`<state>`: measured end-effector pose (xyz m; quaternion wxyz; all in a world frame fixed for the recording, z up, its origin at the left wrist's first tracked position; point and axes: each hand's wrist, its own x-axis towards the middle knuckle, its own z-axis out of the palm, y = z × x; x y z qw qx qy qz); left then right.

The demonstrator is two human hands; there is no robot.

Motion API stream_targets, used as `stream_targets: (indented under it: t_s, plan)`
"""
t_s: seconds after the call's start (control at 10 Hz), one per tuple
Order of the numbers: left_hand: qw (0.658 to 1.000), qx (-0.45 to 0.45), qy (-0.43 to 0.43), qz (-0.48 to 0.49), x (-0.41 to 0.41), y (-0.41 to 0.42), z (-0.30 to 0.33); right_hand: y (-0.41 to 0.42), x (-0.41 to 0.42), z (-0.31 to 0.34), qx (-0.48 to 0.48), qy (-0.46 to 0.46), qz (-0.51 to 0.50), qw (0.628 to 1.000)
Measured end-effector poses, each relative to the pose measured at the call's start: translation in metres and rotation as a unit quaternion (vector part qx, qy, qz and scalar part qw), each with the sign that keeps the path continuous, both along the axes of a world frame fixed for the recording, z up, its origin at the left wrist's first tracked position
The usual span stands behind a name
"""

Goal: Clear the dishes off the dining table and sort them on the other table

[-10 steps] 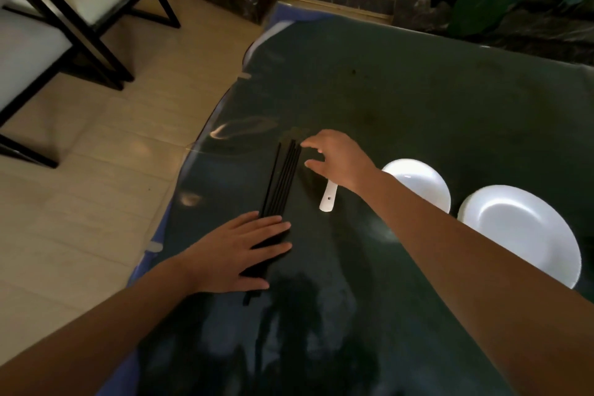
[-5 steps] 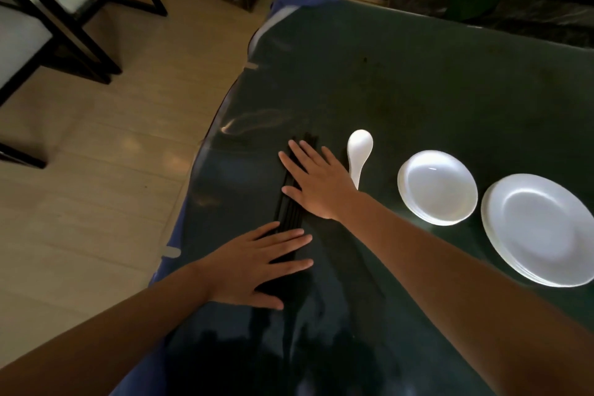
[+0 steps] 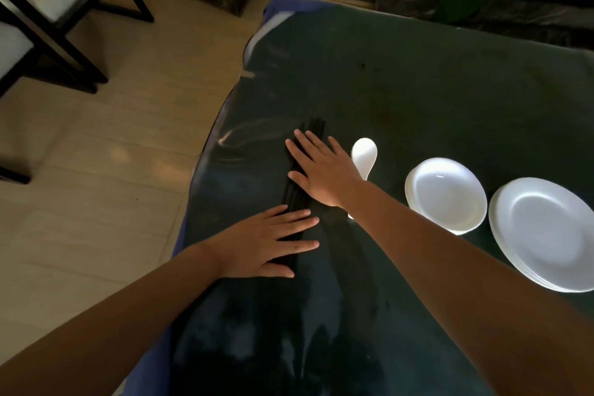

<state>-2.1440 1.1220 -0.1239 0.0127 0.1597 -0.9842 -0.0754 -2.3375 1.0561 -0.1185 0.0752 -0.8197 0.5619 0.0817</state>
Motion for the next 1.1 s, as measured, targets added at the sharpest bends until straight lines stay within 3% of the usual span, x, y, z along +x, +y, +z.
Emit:
stream_targets:
  t_s: [0.3,0.5,0.9,1.1]
  plan:
    - [0.999,0.038,-0.018,0.021,-0.009,-0.024,-0.004,-0.024,-0.009,0.006,0.025,0.022,0.026,0.999]
    - [0.999,0.019,-0.024,0.036,-0.007,-0.026,-0.004,-0.013,-0.009,0.005,-0.017,0.004,0.01,1.0]
    - [0.998,0.003,-0.056,0.018,0.002,-0.026,0.004,0.006,-0.008,0.018,-0.004,-0.02,-0.002,1.0]
    - [0.991,0.032,-0.052,0.116,-0.022,-0.029,0.057,0.031,-0.03,0.075,-0.066,-0.05,-0.103,0.991]
